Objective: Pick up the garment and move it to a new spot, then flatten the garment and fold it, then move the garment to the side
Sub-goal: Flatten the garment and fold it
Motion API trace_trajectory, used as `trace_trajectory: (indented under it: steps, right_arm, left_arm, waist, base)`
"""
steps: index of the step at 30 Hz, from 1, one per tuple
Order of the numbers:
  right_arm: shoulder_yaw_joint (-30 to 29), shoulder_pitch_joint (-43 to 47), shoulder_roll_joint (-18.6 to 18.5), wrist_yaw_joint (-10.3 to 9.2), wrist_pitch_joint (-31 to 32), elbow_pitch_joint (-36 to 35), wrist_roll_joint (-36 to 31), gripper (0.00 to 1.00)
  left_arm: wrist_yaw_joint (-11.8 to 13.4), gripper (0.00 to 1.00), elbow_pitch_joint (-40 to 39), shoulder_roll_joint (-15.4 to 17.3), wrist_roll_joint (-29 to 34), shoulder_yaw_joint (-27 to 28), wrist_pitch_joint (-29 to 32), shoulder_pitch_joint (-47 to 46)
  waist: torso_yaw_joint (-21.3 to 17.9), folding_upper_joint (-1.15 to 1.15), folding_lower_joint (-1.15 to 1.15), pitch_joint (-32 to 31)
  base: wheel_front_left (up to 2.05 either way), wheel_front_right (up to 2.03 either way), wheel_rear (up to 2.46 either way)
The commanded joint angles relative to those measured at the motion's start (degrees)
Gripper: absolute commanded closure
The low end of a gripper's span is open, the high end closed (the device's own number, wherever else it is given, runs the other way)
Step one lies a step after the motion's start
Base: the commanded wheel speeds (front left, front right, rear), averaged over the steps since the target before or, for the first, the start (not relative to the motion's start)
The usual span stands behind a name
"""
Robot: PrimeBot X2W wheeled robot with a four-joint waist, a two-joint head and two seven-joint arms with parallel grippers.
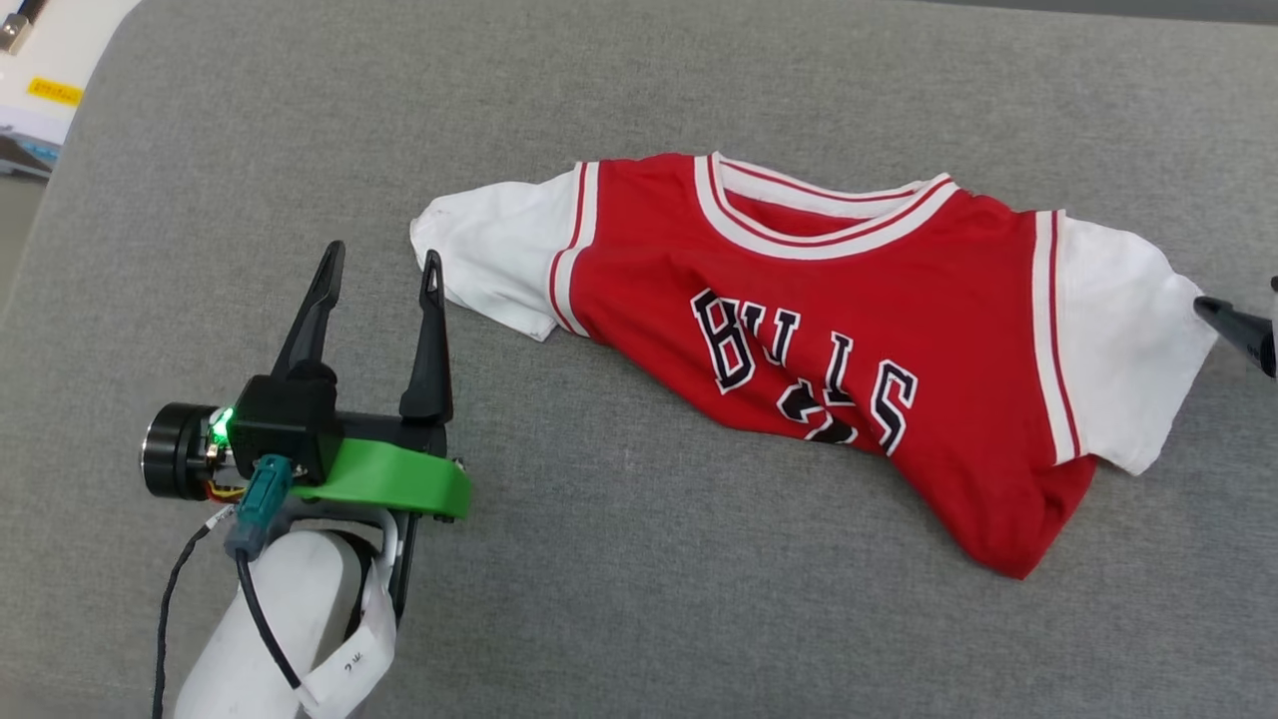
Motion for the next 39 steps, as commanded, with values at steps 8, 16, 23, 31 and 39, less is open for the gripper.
trace_trajectory:
  steps: [8, 16, 23, 31, 39]
  right_arm:
    - [9.28, -1.66, 2.26, -0.04, -3.98, 9.85, 1.41, 0.0]
    - [12.29, -4.22, 0.42, -0.04, -15.96, 10.96, 3.05, 1.0]
    - [11.6, -4.67, -2.9, -0.04, -23.53, 9.18, 4.72, 1.0]
    - [8.89, -0.8, -6.07, -0.04, -26.55, 4.27, 5.55, 1.0]
    - [5.68, 3.74, -5.62, -0.04, -25.96, -0.26, 4.87, 1.0]
  left_arm:
    - [-5.44, 0.0, 0.72, -4.92, 5.2, 6.07, -0.33, -0.26]
    - [-8.98, 0.0, 3.16, -5.17, 6.64, 10.7, -0.34, -0.33]
    - [-13.54, 0.0, 6.84, -2.37, 7.23, 13.05, -0.34, -3.45]
    - [-18.12, 0.0, 13.66, 3.49, 6.29, 10.11, 3.1, -13.32]
    - [-19.0, 0.0, 18.45, 11.0, -3.14, -2.9, 16.41, -27.52]
  waist:
    - [2.44, 0.0, 0.0, 4.05]
    - [-0.2, 0.0, 0.0, 1.36]
    - [-2.35, 0.0, 0.0, -1.79]
    - [-4.52, 0.0, 0.0, -2.92]
    - [-6.67, 0.0, 0.0, -1.28]
  base:
    - [0.0, 0.0, 0.0]
    - [0.0, 0.0, 0.0]
    - [0.0, 0.0, 0.0]
    - [0.0, 0.0, 0.0]
    - [0.0, 0.0, 0.0]
